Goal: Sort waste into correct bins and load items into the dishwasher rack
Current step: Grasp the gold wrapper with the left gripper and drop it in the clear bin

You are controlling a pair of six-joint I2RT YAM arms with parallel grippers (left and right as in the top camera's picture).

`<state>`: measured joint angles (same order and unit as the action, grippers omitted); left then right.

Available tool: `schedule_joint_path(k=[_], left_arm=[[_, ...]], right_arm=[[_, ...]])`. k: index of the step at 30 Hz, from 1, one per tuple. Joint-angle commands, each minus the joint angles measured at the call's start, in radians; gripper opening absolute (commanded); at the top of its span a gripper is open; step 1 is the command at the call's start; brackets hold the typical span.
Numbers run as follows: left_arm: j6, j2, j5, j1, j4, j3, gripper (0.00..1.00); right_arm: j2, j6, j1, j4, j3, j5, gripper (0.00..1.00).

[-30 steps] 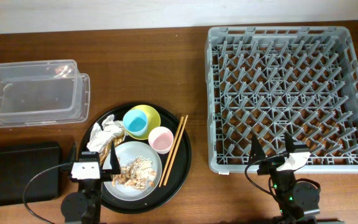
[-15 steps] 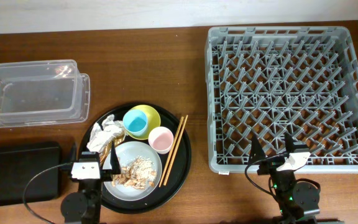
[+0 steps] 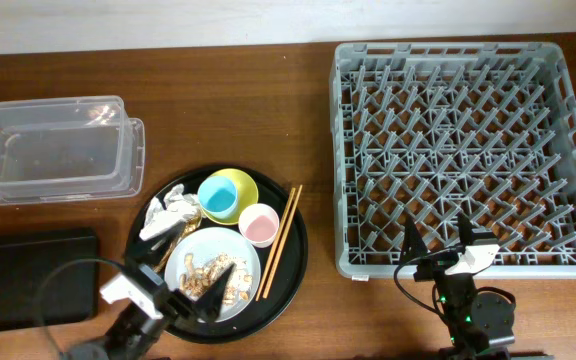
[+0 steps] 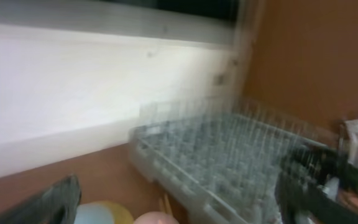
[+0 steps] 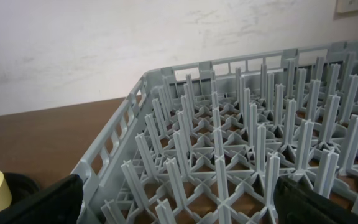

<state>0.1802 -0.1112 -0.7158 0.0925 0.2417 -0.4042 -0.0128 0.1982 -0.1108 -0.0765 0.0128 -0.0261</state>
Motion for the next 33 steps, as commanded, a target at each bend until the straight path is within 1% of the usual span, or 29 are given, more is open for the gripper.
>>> schedule_joint_path(k=[1,2,4,6,7,8,10,11,12,16,17,18,20,23,25,27,33], left_arm=[[-0.226,-0.294,0.349,0.029,0.401,-0.405,0.99],[-0.234,-0.411,0.317,0.029,0.536,-0.53,0.99],[-0.234,-0.561,0.229,0.029,0.692,-0.68,0.99],[-0.235,-0.625,0.236,0.029,0.686,-0.699,0.99],[-0.18,-0.676,0.349,0.029,0.696,-0.702,0.99],[-0.112,-0.731,0.472,0.029,0.739,-0.712,0.99],[-0.109,-0.852,0.587,0.029,0.811,-0.737,0.99],[-0.109,-0.945,0.634,0.029,0.842,-0.75,0.99],[-0.109,-1.008,0.654,0.029,0.845,-0.752,0.99],[-0.105,-1.29,0.634,0.029,0.821,-0.752,0.99],[-0.106,-1.357,0.634,0.029,0.816,-0.752,0.89],[-0.106,-1.405,0.634,0.029,0.806,-0.752,0.75],[-0.106,-1.496,0.634,0.029,0.785,-0.752,0.63],[-0.106,-1.591,0.634,0.029,0.75,-0.752,0.57],[-0.111,-1.624,0.634,0.029,0.743,-0.751,0.56],[-0.177,-1.633,0.595,0.028,0.74,-0.75,0.56],[-0.183,-1.635,0.589,0.028,0.723,-0.698,0.55]], right_arm=[[0.006,-0.011,0.006,-0.003,-0.007,-0.012,0.98],[0.006,-0.011,0.006,-0.003,-0.007,-0.012,0.98],[0.006,-0.011,0.006,-0.003,-0.007,-0.012,0.98],[0.006,-0.011,0.006,-0.003,-0.007,-0.012,0.98],[0.006,-0.011,0.006,-0.003,-0.007,-0.012,0.98],[0.006,-0.011,0.006,-0.003,-0.007,-0.012,0.98],[0.006,-0.011,0.006,-0.003,-0.007,-0.012,0.98],[0.006,-0.011,0.006,-0.003,-0.007,-0.012,0.98],[0.006,-0.011,0.006,-0.003,-0.007,-0.012,0.98],[0.006,-0.011,0.006,-0.003,-0.007,-0.012,0.98],[0.006,-0.011,0.006,-0.003,-0.007,-0.012,0.98],[0.006,-0.011,0.006,-0.003,-0.007,-0.012,0.98],[0.006,-0.011,0.006,-0.003,-0.007,-0.012,0.98],[0.006,-0.011,0.006,-0.003,-0.007,-0.012,0.98],[0.006,-0.011,0.006,-0.003,-0.007,-0.012,0.98],[0.006,-0.011,0.006,-0.003,-0.007,-0.012,0.99],[0.006,-0.011,0.006,-0.003,-0.007,-0.012,0.98]])
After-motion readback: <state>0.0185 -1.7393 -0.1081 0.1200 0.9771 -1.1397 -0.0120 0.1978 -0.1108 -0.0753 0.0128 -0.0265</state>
